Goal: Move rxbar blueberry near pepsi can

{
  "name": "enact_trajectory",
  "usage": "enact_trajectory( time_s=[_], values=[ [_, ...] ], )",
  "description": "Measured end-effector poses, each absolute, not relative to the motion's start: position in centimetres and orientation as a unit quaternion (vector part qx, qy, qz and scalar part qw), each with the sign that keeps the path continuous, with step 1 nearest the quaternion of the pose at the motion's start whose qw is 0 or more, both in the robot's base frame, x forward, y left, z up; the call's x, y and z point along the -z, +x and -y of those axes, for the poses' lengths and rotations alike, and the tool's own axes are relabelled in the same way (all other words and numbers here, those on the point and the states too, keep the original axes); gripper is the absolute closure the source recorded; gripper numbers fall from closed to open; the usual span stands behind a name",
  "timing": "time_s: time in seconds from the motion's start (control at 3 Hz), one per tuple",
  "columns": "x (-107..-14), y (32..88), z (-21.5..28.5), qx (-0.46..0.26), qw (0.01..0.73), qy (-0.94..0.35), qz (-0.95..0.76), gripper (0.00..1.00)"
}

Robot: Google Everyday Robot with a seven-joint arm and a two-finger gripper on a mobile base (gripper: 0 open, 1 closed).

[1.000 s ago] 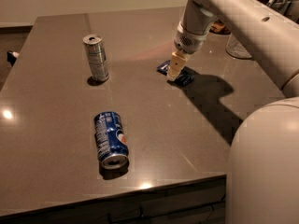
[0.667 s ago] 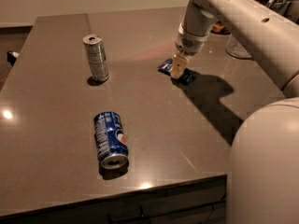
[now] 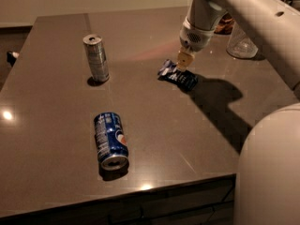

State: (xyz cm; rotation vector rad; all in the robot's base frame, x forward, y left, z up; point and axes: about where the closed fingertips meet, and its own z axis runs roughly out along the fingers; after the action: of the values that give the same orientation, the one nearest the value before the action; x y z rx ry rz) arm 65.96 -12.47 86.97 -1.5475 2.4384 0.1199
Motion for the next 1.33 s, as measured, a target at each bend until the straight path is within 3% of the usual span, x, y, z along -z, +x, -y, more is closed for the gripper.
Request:
enact_trajectory(
  time_s=[1.33],
  values=[
    [-87.0, 53.7, 7.8, -0.115, 0.062, -0.655, -0.744, 1.0]
  ],
)
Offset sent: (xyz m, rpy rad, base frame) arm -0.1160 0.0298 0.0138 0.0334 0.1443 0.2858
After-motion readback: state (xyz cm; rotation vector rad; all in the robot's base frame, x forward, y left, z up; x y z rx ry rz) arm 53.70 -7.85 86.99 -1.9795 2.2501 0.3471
